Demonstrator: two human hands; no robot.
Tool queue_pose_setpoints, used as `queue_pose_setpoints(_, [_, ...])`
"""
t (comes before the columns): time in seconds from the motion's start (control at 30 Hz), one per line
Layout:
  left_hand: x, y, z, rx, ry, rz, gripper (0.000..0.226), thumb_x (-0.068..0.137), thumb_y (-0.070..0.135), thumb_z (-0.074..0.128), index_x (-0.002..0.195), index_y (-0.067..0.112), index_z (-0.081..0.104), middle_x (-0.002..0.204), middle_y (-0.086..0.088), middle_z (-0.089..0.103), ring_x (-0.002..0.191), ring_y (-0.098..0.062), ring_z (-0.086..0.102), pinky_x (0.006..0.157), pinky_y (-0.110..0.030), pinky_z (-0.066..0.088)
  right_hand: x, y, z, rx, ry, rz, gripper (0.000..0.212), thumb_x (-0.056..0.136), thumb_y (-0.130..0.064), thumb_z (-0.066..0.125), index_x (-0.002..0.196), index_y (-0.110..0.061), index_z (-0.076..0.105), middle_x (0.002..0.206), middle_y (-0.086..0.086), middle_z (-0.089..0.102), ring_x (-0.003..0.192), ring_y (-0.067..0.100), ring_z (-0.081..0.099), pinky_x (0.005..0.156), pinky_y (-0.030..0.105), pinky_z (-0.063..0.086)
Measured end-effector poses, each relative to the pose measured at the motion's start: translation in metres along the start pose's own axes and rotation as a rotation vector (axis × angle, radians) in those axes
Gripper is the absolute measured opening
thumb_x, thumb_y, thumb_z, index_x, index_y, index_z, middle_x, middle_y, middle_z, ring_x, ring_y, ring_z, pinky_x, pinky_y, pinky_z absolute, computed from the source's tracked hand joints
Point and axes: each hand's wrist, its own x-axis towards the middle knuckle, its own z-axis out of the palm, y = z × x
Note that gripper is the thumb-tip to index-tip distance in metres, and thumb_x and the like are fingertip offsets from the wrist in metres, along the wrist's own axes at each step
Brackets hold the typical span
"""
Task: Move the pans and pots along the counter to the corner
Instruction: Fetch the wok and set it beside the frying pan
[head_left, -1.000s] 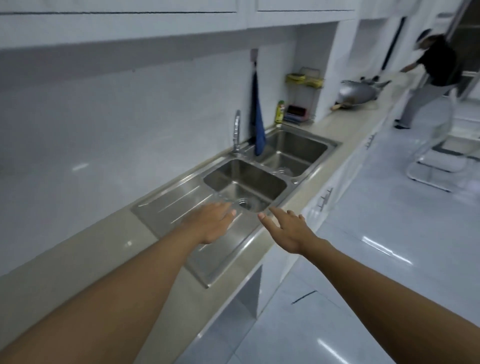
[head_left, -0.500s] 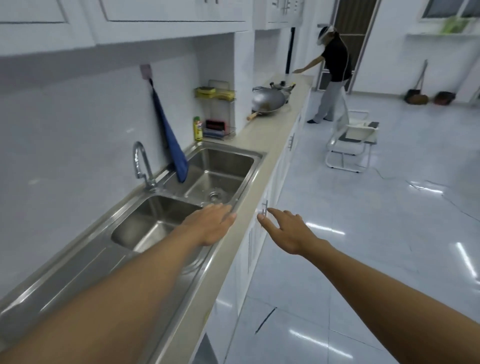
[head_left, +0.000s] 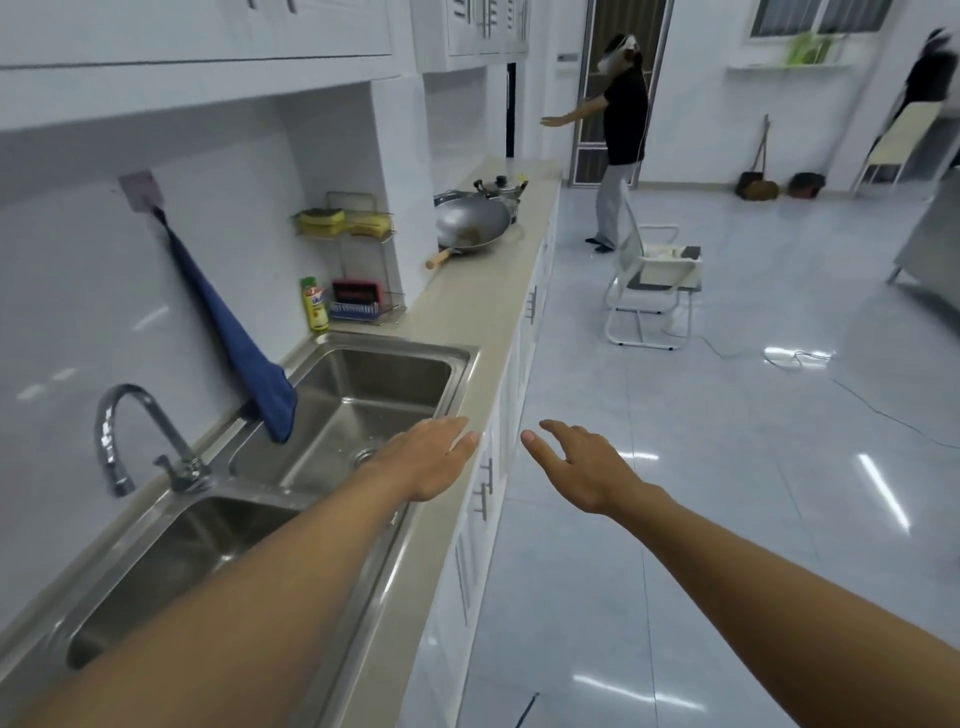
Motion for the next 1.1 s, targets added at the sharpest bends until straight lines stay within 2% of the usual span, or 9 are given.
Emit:
queue_pose_setpoints(0.17, [0.089, 0.014, -0.009, 0.001, 0.001, -0.035, 0.06, 0.097, 0.062, 0.017, 0.138, 0.028, 0.045, 0.146, 0.005, 0.048, 0.133, -0.02, 0.045, 0.106, -0.049, 0.04, 0.086, 0.041, -0.032, -0.017, -0.01, -0.021, 0.098, 0.082, -0.089, 0.014, 0.152, -0.025, 0.038, 0.153, 0.004, 0.047, 0.142, 0.028, 0.04, 0.118, 0.05, 0.031])
queue_pose_setpoints(0.43, [0.208, 0.039, -0.023, 0.008, 0.011, -0.075, 0.057, 0.098, 0.061, 0.017, 0.136, 0.029, 0.046, 0.141, 0.004, 0.052, 0.127, -0.021, 0.05, 0.101, -0.05, 0.043, 0.205, 0.091, -0.083, -0.043, -0.057, -0.062, 0.089, 0.089, -0.082, 0.019, 0.152, -0.022, 0.039, 0.147, 0.007, 0.054, 0.138, 0.028, 0.045, 0.117, 0.047, 0.03])
queue_pose_setpoints(0.6, [0.272, 0.035, -0.023, 0.018, -0.01, -0.095, 0.06, 0.1, 0.059, 0.017, 0.144, 0.025, 0.041, 0.15, 0.004, 0.046, 0.136, -0.02, 0.043, 0.107, -0.048, 0.039, 0.269, 0.112, -0.099, -0.031, -0.088, -0.066, 0.095, 0.085, -0.085, 0.017, 0.153, -0.022, 0.037, 0.148, 0.005, 0.053, 0.137, 0.027, 0.047, 0.117, 0.045, 0.032])
queue_pose_setpoints(0.77, [0.356, 0.018, -0.036, 0.029, -0.03, -0.108, 0.066, 0.1, 0.059, 0.016, 0.152, 0.021, 0.031, 0.159, 0.001, 0.033, 0.144, -0.021, 0.032, 0.116, -0.046, 0.028, 0.343, 0.131, -0.113, -0.002, -0.083, -0.053, 0.114, 0.071, -0.097, 0.009, 0.154, -0.023, 0.036, 0.153, 0.003, 0.049, 0.136, 0.025, 0.049, 0.112, 0.042, 0.037])
queue_pose_setpoints(0.97, [0.461, -0.003, -0.059, 0.016, -0.015, -0.105, 0.068, 0.098, 0.063, 0.017, 0.155, 0.027, 0.024, 0.162, 0.008, 0.026, 0.147, -0.017, 0.025, 0.118, -0.043, 0.024, 0.444, 0.137, -0.129, 0.028, -0.075, -0.013, 0.117, 0.068, -0.098, 0.009, 0.154, -0.023, 0.036, 0.153, 0.004, 0.049, 0.137, 0.026, 0.049, 0.112, 0.042, 0.037])
queue_pose_setpoints(1.1, [0.52, -0.017, -0.072, 0.0, -0.01, -0.115, 0.068, 0.097, 0.064, 0.017, 0.155, 0.028, 0.024, 0.161, 0.009, 0.026, 0.147, -0.016, 0.025, 0.118, -0.043, 0.023, 0.507, 0.134, -0.138, 0.037, -0.052, -0.021, 0.104, 0.078, -0.092, 0.014, 0.153, -0.023, 0.037, 0.152, 0.004, 0.049, 0.136, 0.026, 0.049, 0.11, 0.042, 0.038])
